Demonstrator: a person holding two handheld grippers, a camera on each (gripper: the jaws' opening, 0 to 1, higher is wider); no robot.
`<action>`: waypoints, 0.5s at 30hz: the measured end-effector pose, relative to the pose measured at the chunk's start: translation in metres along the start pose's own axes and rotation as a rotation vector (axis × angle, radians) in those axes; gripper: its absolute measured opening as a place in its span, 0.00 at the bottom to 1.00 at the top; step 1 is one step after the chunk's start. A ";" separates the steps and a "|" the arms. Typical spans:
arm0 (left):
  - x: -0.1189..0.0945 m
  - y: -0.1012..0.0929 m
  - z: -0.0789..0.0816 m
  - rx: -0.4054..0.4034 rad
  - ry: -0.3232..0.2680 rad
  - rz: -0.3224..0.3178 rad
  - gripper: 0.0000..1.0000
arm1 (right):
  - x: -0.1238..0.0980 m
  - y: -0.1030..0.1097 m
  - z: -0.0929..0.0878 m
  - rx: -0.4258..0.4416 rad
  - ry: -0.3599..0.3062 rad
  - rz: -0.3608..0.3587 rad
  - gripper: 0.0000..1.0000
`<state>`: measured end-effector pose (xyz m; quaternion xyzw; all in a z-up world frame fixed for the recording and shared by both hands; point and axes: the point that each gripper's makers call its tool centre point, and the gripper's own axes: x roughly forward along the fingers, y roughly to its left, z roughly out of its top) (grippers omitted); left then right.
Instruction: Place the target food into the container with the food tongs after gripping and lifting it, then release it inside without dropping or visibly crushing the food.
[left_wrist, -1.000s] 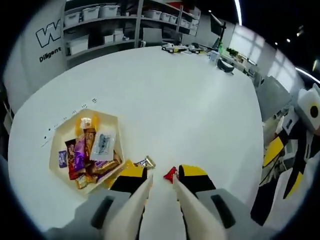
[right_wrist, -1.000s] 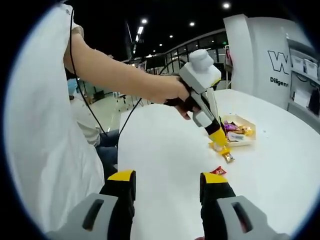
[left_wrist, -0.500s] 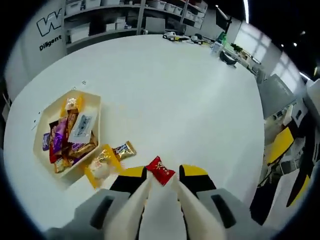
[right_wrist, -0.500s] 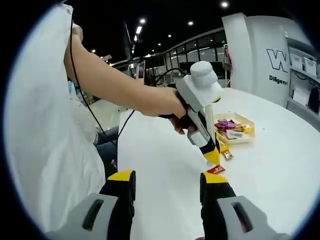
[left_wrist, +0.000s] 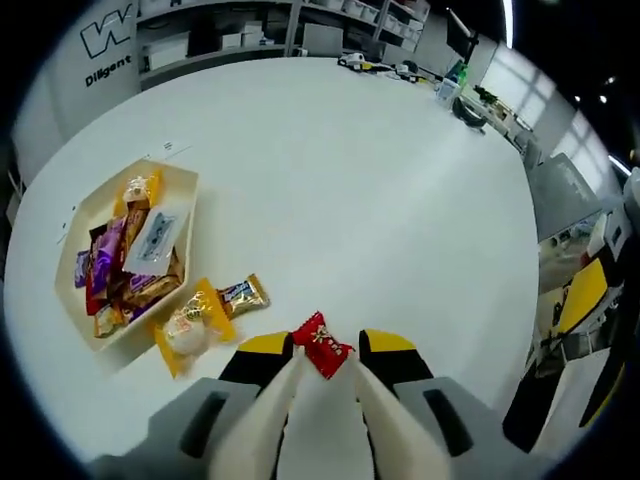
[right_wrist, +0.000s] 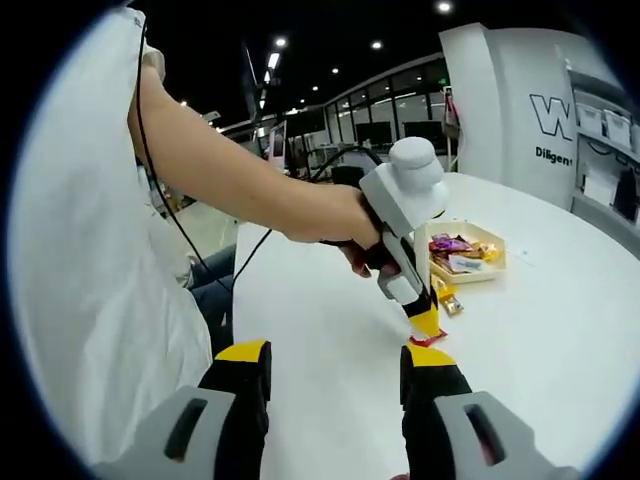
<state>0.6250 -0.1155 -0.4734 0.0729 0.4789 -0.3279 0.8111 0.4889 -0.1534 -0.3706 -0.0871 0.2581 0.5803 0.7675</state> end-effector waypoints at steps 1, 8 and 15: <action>0.001 0.000 0.000 -0.001 0.001 0.002 0.23 | 0.000 -0.001 -0.001 0.001 0.000 -0.001 0.49; 0.007 0.002 0.003 -0.008 0.013 0.007 0.23 | -0.003 -0.004 -0.002 0.009 -0.002 -0.007 0.49; 0.011 -0.001 0.002 0.002 0.027 0.007 0.23 | -0.004 -0.005 -0.002 0.013 -0.003 -0.012 0.49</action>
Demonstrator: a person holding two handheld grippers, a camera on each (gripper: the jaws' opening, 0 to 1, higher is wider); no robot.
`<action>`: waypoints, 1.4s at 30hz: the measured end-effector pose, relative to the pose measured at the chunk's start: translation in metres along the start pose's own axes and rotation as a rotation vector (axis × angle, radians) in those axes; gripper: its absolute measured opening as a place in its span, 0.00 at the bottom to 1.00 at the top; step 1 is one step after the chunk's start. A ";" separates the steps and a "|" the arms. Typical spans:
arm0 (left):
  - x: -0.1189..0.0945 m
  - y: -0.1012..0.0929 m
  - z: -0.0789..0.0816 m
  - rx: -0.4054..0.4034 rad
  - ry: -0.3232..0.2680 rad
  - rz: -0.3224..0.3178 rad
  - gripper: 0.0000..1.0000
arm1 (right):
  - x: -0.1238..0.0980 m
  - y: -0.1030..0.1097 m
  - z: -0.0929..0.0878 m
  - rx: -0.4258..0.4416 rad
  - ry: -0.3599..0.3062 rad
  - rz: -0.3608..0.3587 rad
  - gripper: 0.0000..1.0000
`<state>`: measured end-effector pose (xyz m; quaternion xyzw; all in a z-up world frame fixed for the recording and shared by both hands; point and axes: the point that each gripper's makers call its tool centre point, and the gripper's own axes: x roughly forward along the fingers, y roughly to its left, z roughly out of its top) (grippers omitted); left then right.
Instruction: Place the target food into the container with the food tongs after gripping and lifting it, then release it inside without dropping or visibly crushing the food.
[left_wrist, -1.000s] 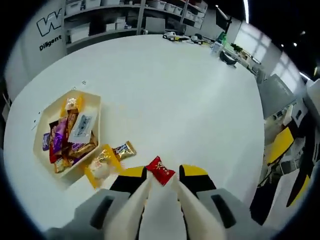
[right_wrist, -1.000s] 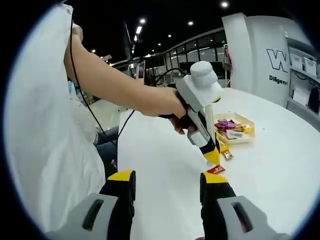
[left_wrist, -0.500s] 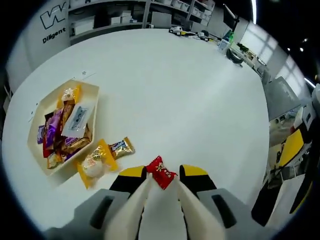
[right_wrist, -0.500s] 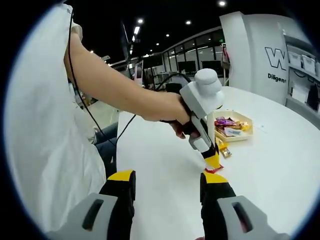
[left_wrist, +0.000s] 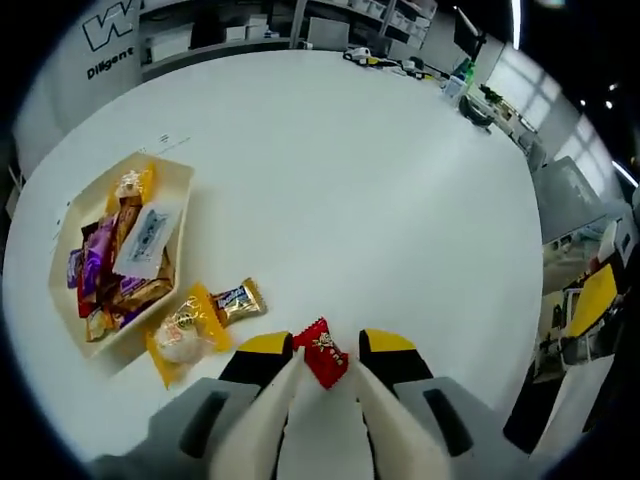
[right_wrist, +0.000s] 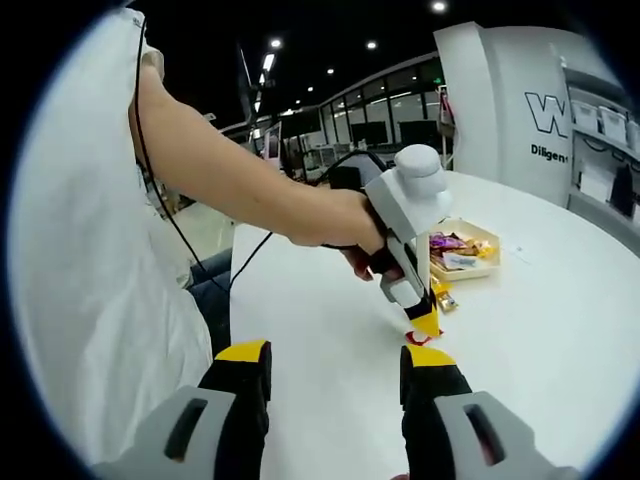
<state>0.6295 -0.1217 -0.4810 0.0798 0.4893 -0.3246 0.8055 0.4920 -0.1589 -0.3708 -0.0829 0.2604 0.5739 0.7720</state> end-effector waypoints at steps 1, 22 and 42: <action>0.000 0.000 0.000 0.008 0.003 0.001 0.23 | 0.000 0.000 0.000 0.000 0.000 0.000 0.48; -0.009 0.001 -0.013 0.094 0.021 -0.039 0.15 | 0.005 0.002 0.005 -0.011 -0.007 0.013 0.48; -0.019 0.015 -0.022 0.011 0.019 -0.044 0.18 | 0.011 0.001 0.009 -0.020 -0.008 0.029 0.48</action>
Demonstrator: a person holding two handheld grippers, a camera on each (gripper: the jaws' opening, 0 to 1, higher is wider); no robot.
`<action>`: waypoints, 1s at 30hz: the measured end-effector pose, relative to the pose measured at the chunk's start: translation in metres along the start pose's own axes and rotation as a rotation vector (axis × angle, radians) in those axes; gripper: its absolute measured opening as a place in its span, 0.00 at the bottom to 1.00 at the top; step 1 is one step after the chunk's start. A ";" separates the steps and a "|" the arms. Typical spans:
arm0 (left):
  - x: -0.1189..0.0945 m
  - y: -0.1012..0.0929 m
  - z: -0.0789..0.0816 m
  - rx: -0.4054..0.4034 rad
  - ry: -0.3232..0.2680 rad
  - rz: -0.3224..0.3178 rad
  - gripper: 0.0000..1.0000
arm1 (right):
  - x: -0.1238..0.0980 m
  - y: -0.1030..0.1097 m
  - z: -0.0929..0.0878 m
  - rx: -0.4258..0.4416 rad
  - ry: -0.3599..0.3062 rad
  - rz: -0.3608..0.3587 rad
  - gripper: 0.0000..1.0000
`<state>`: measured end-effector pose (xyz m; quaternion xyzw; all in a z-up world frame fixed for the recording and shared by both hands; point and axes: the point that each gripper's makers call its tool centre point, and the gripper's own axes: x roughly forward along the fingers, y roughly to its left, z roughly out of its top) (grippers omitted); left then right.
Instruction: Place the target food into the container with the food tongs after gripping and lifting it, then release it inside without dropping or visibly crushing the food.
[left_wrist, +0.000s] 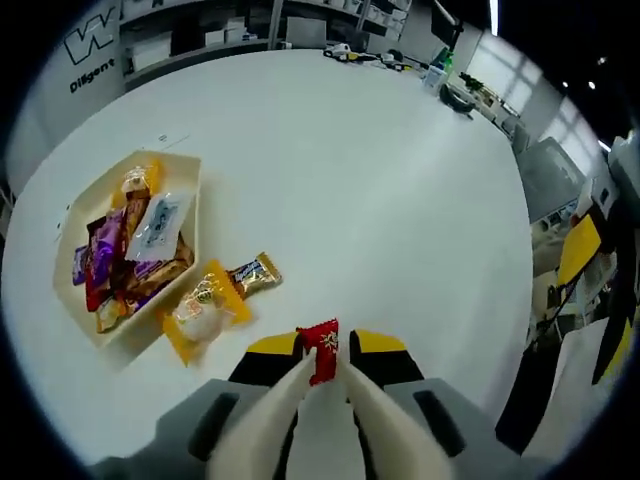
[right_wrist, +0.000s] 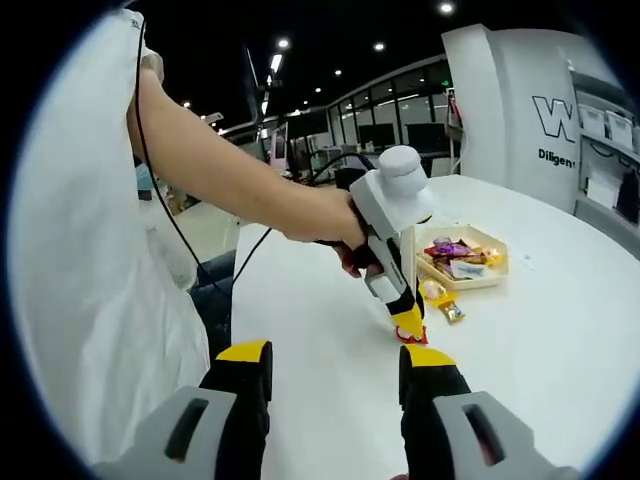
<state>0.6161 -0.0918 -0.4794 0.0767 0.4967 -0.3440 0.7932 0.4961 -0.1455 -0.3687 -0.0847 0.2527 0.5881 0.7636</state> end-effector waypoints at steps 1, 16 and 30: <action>0.000 0.001 -0.001 -0.006 0.000 0.007 0.19 | 0.000 0.000 0.000 -0.001 0.000 0.000 0.48; 0.005 -0.004 -0.005 -0.097 0.018 0.003 0.23 | 0.000 0.000 0.001 0.000 0.006 -0.005 0.47; 0.004 -0.004 -0.005 0.035 0.007 -0.012 0.14 | 0.001 0.001 0.000 0.000 0.006 -0.007 0.47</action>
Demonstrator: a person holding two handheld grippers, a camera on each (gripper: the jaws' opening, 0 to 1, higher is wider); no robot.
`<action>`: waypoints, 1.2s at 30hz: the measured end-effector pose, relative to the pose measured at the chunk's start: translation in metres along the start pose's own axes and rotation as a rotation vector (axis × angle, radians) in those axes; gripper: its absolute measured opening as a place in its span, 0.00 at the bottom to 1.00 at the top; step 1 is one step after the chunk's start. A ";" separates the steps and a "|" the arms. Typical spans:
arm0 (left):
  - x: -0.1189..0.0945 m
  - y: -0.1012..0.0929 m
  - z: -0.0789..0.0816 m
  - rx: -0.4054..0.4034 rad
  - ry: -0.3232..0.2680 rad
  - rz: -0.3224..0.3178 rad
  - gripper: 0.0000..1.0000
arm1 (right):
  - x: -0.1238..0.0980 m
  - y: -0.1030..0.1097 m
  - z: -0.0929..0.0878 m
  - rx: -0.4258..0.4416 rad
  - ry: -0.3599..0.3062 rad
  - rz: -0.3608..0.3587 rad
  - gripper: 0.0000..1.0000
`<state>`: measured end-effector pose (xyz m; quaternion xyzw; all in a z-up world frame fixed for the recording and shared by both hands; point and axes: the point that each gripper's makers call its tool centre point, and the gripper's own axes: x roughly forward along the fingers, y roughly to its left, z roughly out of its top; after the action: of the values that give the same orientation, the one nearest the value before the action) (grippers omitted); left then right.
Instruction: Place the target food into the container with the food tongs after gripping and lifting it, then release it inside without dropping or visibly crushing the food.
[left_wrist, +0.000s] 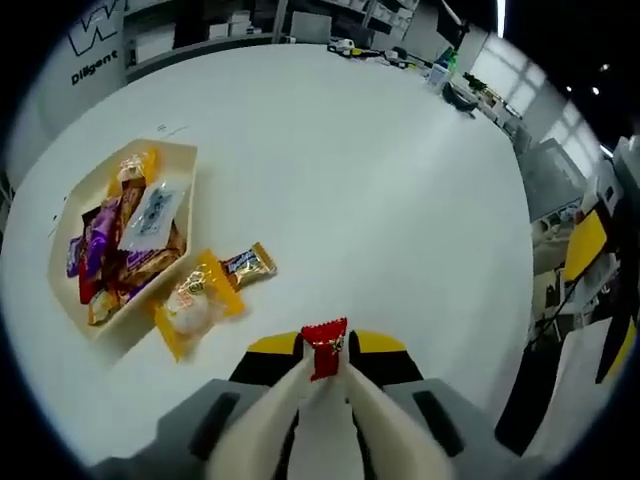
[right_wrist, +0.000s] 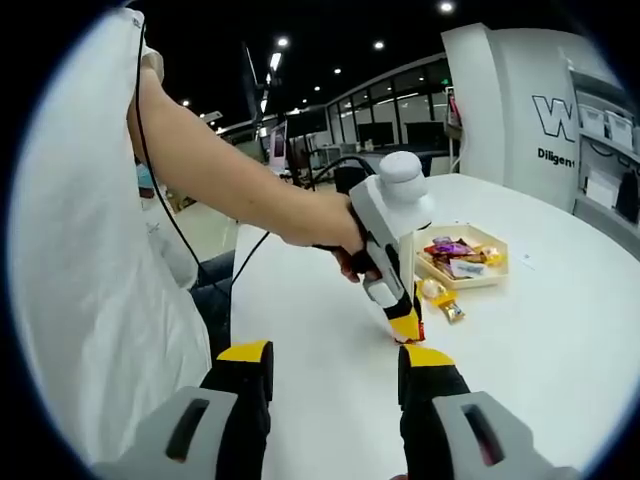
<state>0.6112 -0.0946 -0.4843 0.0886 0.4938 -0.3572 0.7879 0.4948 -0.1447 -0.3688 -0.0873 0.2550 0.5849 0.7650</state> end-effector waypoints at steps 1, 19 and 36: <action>-0.001 0.001 0.000 0.000 -0.004 0.000 0.14 | 0.000 0.000 0.000 -0.001 0.001 -0.001 0.47; -0.032 0.021 0.018 -0.014 -0.073 0.004 0.13 | 0.004 0.002 0.003 -0.011 -0.003 0.011 0.47; -0.092 0.094 0.084 -0.061 -0.225 0.111 0.14 | 0.005 0.003 0.005 -0.015 -0.004 0.010 0.47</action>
<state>0.7089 -0.0241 -0.3853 0.0511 0.4072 -0.3056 0.8592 0.4945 -0.1374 -0.3663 -0.0906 0.2493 0.5909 0.7619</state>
